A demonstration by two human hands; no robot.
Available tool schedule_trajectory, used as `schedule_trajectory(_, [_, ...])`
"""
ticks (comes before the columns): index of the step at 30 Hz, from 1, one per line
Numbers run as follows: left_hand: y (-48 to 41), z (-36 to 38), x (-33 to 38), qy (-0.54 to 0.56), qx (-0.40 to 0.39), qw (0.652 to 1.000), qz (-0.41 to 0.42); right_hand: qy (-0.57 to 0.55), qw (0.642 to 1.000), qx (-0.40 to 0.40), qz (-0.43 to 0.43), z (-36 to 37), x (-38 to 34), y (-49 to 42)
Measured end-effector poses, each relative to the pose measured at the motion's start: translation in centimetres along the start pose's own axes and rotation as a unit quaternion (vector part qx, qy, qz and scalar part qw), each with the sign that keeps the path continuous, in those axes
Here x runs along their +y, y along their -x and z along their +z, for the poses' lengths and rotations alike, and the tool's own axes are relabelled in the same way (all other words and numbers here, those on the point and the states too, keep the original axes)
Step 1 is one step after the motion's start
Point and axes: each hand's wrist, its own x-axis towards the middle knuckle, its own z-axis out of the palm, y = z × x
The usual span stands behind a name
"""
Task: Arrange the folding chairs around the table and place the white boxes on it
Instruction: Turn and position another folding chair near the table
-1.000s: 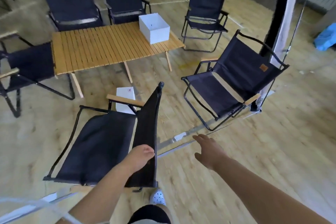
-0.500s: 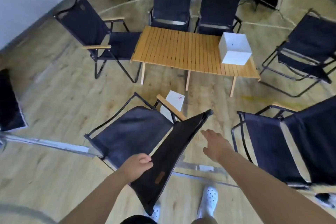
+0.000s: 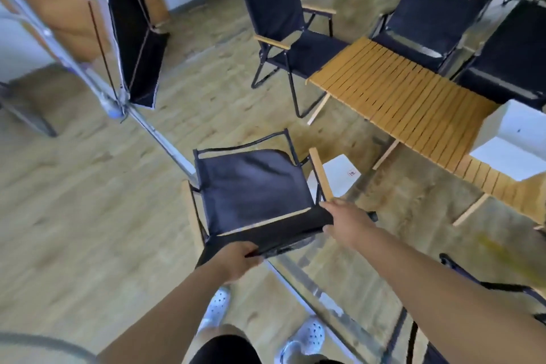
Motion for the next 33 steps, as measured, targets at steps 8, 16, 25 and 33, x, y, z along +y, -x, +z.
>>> schedule_trajectory(8, [-0.1, 2.2, -0.5, 0.000, 0.056, 0.997, -0.043, 0.049, 0.989, -0.127, -0.052, 0.6, 0.7, -1.2])
schedule_trajectory(16, [0.1, 2.2, -2.5, -0.176, 0.041, 0.965, -0.187, 0.137, 0.979, -0.145, -0.053, 0.3, 0.5, -1.5])
schedule_trajectory(25, [-0.1, 1.4, -2.6, -0.158, 0.052, 0.974, -0.151, 0.154, 0.974, -0.167, -0.019, 0.7, 0.7, -3.3])
schedule_trajectory(33, [-2.1, -2.3, -2.4, -0.189, 0.029, 0.974, -0.118, 0.156, 0.974, -0.163, 0.034, 0.7, -0.6, -6.1])
